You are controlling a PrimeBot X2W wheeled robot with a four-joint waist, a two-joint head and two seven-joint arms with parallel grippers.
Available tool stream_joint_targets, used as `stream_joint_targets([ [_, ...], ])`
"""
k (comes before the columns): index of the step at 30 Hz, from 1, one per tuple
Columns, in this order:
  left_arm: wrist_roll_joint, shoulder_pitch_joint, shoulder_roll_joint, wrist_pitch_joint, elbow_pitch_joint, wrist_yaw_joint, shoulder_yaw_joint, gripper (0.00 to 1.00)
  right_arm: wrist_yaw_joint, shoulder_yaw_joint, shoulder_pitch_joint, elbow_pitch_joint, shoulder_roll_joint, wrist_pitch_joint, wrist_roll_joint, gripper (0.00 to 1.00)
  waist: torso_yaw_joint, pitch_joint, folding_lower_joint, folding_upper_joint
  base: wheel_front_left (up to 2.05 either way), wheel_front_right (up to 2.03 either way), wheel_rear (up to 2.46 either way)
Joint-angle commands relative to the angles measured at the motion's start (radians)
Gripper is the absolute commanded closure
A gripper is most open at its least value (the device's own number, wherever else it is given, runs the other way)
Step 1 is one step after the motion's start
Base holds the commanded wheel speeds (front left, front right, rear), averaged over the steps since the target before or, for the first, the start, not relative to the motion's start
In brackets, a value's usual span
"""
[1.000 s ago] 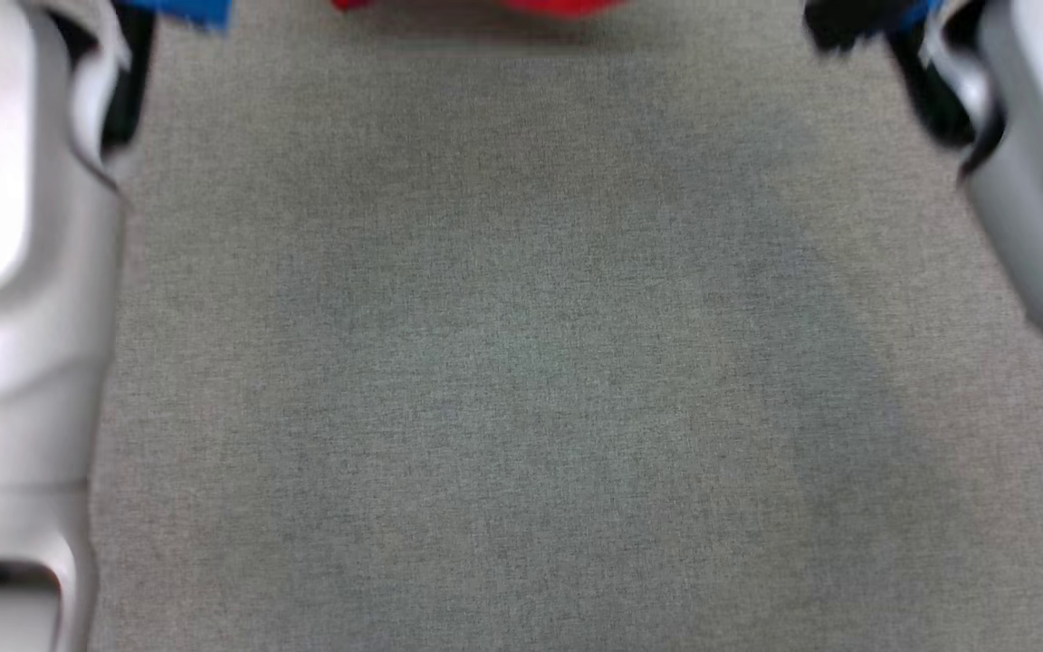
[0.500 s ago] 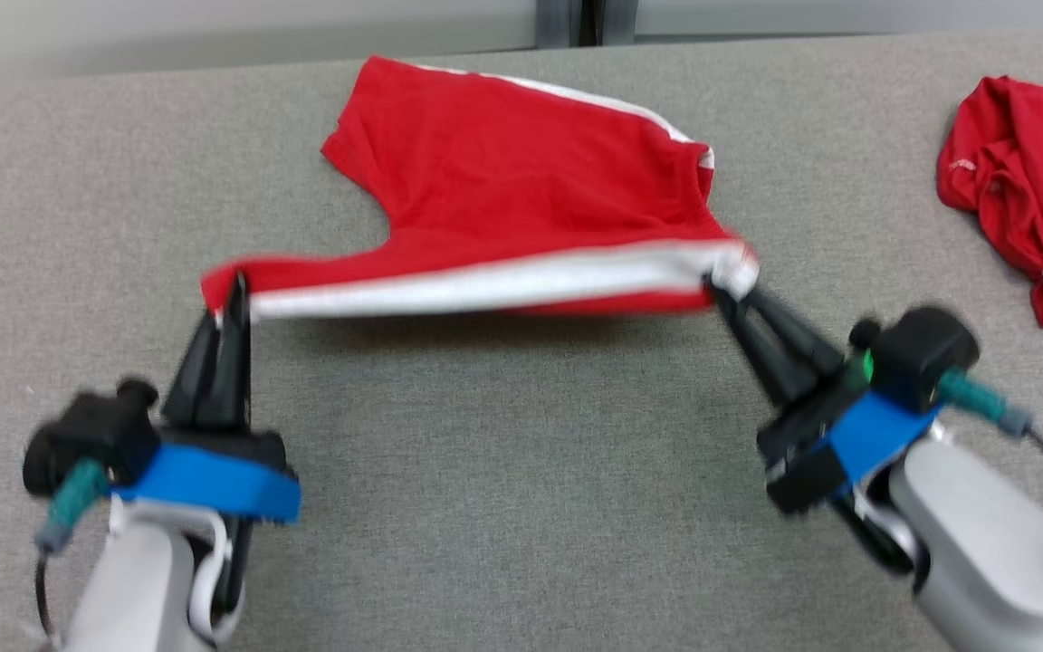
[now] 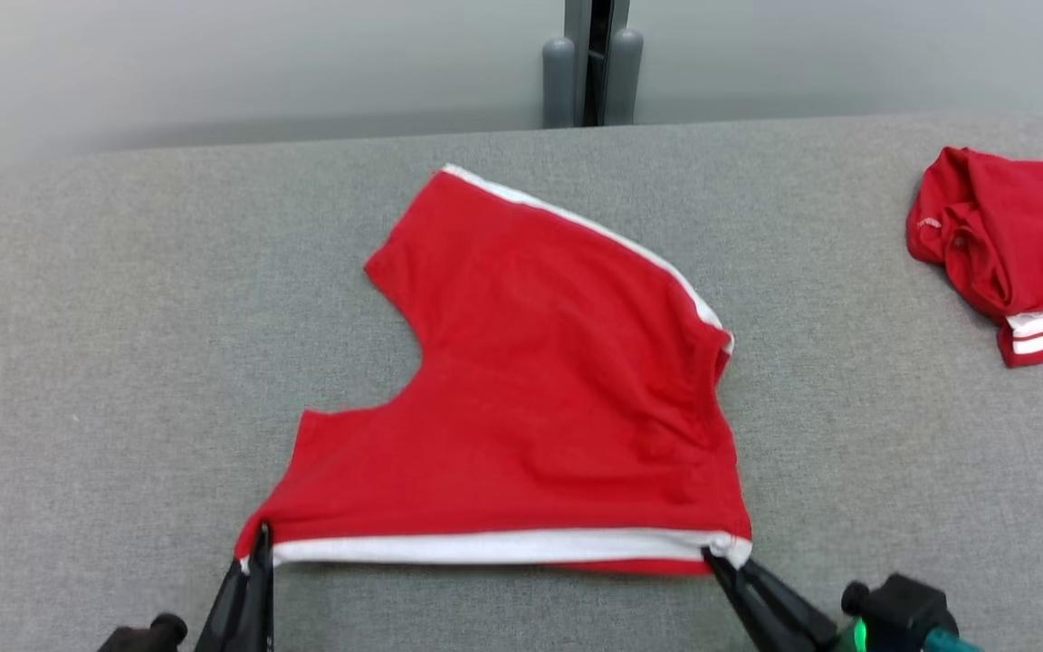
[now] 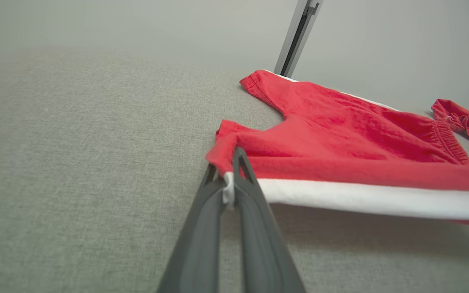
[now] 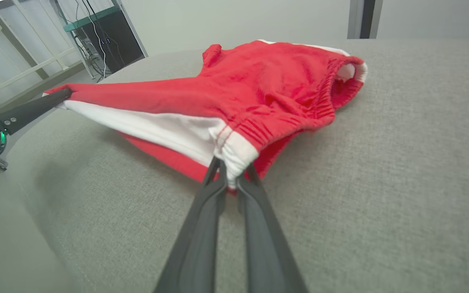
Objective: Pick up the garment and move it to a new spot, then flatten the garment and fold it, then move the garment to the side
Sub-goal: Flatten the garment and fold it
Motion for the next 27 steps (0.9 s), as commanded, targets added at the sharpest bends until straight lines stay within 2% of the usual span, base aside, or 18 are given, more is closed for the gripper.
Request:
stream_joint_targets([
  [1, 0.004, 0.021, 0.005, -0.003, -0.001, -0.003, 0.013, 1.0, -0.001, -0.012, 0.034, -0.01, 0.009, 0.001, 0.001, 1.0, 0.001, -0.017, 0.0003, 0.0, 0.0, 0.0, 0.0],
  [6, 0.016, 0.065, 0.001, -0.003, -0.001, -0.005, 0.027, 1.0, -0.001, -0.037, 0.133, -0.036, 0.034, 0.001, -0.008, 1.0, -0.004, -0.038, 0.0003, 0.0, 0.0, 0.0, 0.0],
  [12, 0.049, 0.019, 0.014, -0.003, 0.004, -0.013, 0.008, 1.0, -0.001, -0.062, 0.14, -0.052, 0.052, 0.001, -0.026, 1.0, -0.011, -0.035, 0.0003, 0.0, 0.0, 0.0, 0.0],
  [19, 0.106, -0.163, 0.079, 0.007, 0.011, -0.042, -0.041, 1.0, -0.001, -0.103, 0.074, -0.098, 0.069, 0.001, -0.053, 1.0, -0.027, 0.009, 0.0003, 0.0, 0.0, 0.0, 0.0],
  [27, 0.131, -0.463, 0.16, 0.061, 0.057, -0.069, -0.09, 1.0, -0.001, -0.15, -0.064, -0.132, 0.107, 0.0, -0.085, 1.0, -0.099, 0.112, 0.0003, 0.0, 0.0, 0.0, 0.0],
])
